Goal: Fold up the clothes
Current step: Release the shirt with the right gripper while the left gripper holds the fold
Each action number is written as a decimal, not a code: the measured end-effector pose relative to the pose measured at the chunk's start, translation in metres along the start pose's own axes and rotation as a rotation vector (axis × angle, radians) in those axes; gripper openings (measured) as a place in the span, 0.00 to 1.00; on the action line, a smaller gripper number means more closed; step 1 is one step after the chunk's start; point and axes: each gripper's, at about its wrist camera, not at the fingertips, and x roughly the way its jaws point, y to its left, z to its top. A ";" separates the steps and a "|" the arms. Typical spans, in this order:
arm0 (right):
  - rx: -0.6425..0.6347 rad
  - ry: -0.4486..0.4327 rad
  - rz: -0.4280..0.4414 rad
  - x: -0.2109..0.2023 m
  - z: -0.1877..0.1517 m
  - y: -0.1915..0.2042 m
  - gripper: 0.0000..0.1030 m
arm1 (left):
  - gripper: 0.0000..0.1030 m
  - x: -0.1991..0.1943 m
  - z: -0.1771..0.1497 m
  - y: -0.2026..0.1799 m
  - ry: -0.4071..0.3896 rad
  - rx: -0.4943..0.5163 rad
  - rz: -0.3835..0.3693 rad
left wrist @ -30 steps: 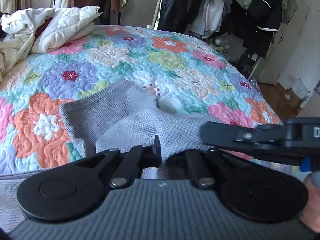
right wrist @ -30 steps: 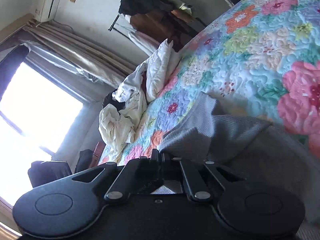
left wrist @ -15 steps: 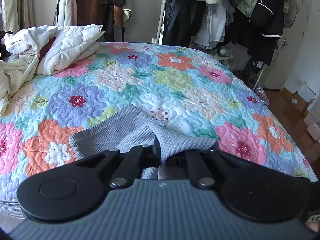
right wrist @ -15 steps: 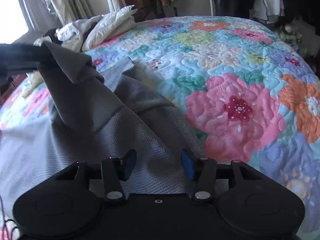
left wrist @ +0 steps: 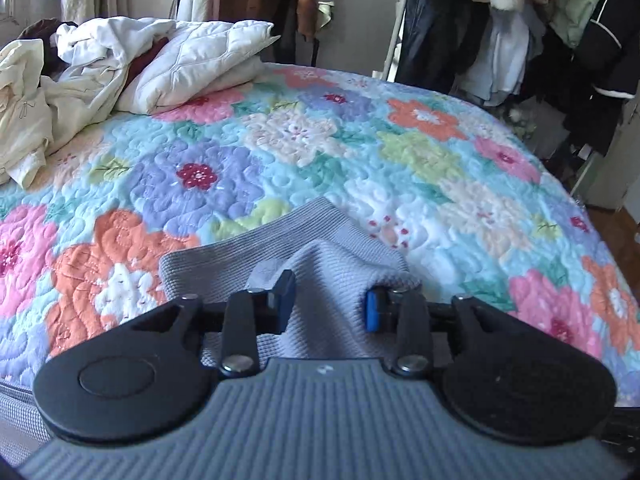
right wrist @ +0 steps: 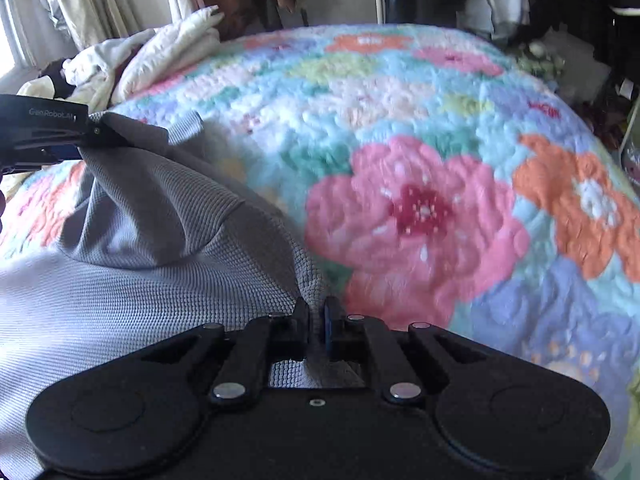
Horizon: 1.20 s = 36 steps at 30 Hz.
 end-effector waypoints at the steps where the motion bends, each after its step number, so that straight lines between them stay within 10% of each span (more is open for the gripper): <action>1: 0.008 0.000 -0.009 0.000 0.000 -0.002 0.07 | 0.47 0.000 -0.002 0.001 -0.008 0.012 0.011; 8: 0.021 0.015 -0.039 0.003 0.002 0.000 0.07 | 0.72 -0.016 0.001 0.031 -0.070 -0.041 0.020; 21: 0.007 -0.069 -0.209 0.010 0.010 0.007 0.18 | 0.72 -0.025 0.001 0.061 -0.118 -0.041 0.106; 25: 0.000 -0.083 -0.410 0.013 0.014 0.004 0.18 | 0.72 -0.030 0.004 0.068 -0.146 -0.043 0.153; 29: 0.089 -0.169 -0.280 -0.005 0.016 -0.006 0.18 | 0.72 -0.029 0.007 0.078 -0.154 -0.063 0.133; 31: 0.127 -0.240 -0.171 -0.018 0.017 -0.006 0.19 | 0.62 -0.027 0.006 0.080 -0.151 -0.082 0.047; 34: 0.131 -0.302 0.049 -0.023 0.021 0.012 0.24 | 0.01 -0.026 0.001 0.071 -0.111 -0.083 -0.063; 36: 0.092 -0.315 0.127 -0.023 0.021 0.025 0.25 | 0.01 -0.028 -0.002 0.064 -0.075 -0.088 -0.127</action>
